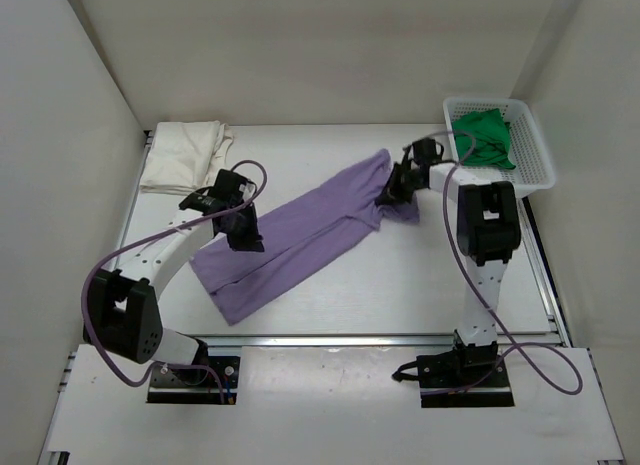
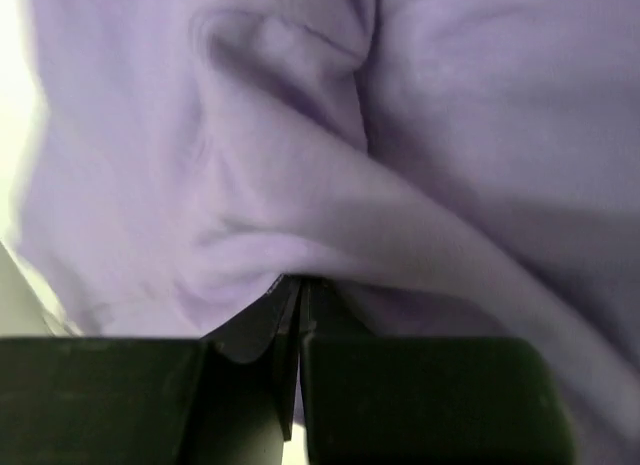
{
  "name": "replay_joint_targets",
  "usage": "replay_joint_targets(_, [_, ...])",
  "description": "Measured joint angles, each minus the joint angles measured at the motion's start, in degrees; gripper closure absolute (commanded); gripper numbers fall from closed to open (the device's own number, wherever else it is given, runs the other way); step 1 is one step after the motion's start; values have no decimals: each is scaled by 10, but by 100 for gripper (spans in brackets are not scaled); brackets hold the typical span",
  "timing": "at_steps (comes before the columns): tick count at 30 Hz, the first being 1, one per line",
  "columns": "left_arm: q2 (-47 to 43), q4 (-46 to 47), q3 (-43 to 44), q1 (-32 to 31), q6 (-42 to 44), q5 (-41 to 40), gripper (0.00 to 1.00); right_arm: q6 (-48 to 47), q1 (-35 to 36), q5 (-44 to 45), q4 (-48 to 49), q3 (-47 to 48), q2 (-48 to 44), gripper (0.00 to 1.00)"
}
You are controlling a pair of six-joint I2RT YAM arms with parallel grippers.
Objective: Fold and stack the t-shirts
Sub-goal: Rotate the tshirt 90 degrees
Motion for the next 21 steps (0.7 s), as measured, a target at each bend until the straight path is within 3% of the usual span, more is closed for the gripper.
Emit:
replay_joint_targets(3, [0, -23, 28, -4, 7, -2, 85, -2, 11, 16, -42, 229, 118, 97])
replay_joint_targets(6, [0, -48, 53, 0, 17, -2, 77, -24, 24, 40, -102, 413, 177, 79])
replay_joint_targets(8, [0, -63, 74, 9, 24, -3, 72, -46, 37, 57, -163, 482, 175, 70])
replay_joint_targets(10, [0, -71, 95, 15, 29, -6, 66, -74, 56, 82, -203, 492, 135, 63])
replay_joint_targets(13, [-1, -71, 109, 14, 37, -8, 46, -95, 83, 94, -209, 363, 9, 58])
replay_joint_targets(15, [-1, -73, 110, 11, 40, -8, 43, -97, 96, 77, -198, 209, -122, 50])
replay_joint_targets(17, [0, -75, 111, 8, 41, -7, 49, -81, 91, 56, -165, 43, -273, 43])
replay_joint_targets(21, [0, -66, 110, 7, 42, -5, 80, -8, 109, 48, -57, -203, -478, 58])
